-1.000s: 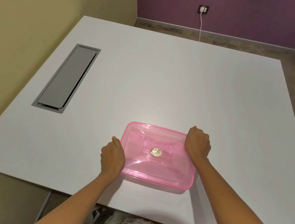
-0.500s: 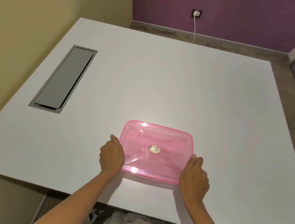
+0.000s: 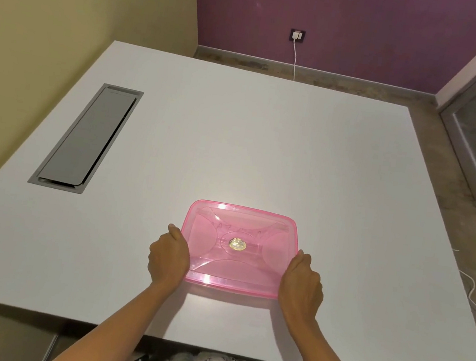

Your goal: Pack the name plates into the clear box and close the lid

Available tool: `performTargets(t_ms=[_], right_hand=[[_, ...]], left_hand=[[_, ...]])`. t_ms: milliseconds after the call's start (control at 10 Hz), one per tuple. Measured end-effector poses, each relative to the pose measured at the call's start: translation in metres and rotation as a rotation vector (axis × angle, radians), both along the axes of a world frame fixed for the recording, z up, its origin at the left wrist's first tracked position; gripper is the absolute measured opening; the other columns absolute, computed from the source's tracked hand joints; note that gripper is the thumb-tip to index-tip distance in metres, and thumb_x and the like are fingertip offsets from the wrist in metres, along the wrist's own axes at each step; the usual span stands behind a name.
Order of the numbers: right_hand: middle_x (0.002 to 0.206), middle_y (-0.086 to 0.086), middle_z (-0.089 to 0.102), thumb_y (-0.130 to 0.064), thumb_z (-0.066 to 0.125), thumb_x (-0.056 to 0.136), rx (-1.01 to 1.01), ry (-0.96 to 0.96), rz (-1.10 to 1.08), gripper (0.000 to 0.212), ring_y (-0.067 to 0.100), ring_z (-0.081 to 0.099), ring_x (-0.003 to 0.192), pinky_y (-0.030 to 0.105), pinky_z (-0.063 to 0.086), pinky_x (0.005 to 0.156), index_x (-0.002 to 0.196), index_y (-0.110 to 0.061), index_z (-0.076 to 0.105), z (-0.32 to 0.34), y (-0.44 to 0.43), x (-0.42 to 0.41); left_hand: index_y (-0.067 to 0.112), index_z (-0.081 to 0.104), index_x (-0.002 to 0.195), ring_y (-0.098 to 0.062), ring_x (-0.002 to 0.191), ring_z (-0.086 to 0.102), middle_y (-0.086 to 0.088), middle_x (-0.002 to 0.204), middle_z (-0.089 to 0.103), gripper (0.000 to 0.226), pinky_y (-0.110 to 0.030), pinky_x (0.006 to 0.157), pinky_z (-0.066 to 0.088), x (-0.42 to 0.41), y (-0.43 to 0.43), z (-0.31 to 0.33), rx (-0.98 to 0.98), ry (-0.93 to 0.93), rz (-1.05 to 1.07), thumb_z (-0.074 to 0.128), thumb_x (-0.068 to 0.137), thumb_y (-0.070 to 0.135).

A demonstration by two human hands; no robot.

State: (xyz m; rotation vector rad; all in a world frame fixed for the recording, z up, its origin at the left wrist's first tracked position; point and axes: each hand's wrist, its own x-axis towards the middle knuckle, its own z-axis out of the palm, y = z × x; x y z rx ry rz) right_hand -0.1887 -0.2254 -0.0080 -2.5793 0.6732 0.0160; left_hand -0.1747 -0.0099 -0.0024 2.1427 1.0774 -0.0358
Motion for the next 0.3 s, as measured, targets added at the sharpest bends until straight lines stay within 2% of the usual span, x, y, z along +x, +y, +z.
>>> performTargets(t_ms=[100,200,300], right_hand=[[0.078,0.012,0.056,-0.01,0.036,0.092,-0.174,-0.011,0.107,0.013,0.031,0.054,0.067,0.034,0.041,0.055,0.093,-0.005,0.048,0.01,0.003,0.006],[0.081,0.017,0.061,-0.005,0.046,0.087,-0.221,-0.088,0.137,0.015,0.037,0.059,0.076,0.04,0.046,0.059,0.096,0.0,0.056,0.009,0.001,0.014],[0.123,0.02,0.058,-0.013,0.048,0.092,-0.213,-0.119,0.24,0.038,0.037,0.048,0.123,0.047,0.04,0.102,0.127,0.001,0.05,0.006,-0.007,0.022]], left_hand=[[0.006,0.054,0.086,-0.039,0.08,0.061,-0.014,0.082,0.061,0.042,-0.039,0.068,0.044,-0.003,-0.002,0.005,0.16,-0.079,-0.149,0.025,0.098,0.034],[0.008,0.05,0.097,-0.037,0.082,0.059,-0.011,0.097,0.059,0.029,-0.041,0.064,0.048,-0.003,-0.002,0.008,0.307,-0.15,-0.305,0.035,0.096,0.032],[0.006,0.043,0.125,-0.034,0.114,0.049,-0.01,0.137,0.043,0.038,-0.047,0.086,0.048,0.0,0.0,0.011,0.274,-0.244,-0.439,0.038,0.097,0.031]])
